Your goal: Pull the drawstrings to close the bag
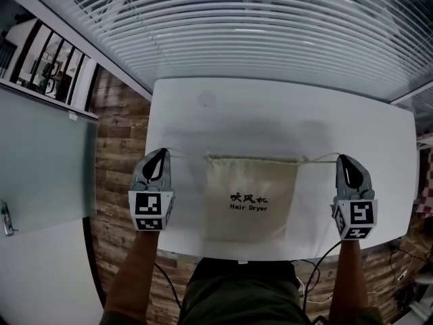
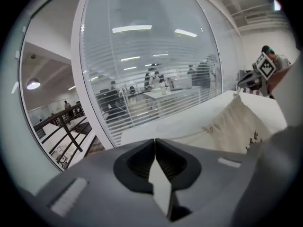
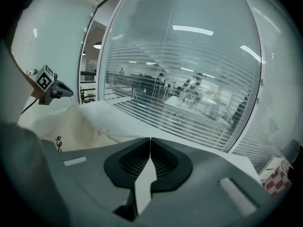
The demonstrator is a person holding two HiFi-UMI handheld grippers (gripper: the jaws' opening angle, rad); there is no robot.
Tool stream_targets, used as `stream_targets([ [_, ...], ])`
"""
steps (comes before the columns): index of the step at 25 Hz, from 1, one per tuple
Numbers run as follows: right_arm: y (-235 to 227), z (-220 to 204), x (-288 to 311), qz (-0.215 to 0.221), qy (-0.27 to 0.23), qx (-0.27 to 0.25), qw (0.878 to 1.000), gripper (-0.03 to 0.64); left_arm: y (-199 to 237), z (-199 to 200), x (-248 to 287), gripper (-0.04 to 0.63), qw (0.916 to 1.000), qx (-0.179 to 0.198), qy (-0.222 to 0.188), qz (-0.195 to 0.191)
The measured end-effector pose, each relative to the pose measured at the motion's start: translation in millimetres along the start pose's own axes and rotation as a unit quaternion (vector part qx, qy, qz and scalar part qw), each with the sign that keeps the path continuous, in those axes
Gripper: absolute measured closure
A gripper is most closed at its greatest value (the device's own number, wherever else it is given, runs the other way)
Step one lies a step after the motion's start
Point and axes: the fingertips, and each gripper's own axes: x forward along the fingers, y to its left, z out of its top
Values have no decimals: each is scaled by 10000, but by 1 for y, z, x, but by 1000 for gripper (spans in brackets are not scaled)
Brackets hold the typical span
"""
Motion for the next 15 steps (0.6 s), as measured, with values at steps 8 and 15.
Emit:
stream_targets([
  [8, -16, 55, -16, -220, -621, 93, 9978, 600, 35, 51, -28, 584, 9971, -222, -642, 329],
  [15, -24, 91, -36, -455, -955, 123, 9943, 600, 62, 79, -50, 584, 9924, -308, -1022, 613],
])
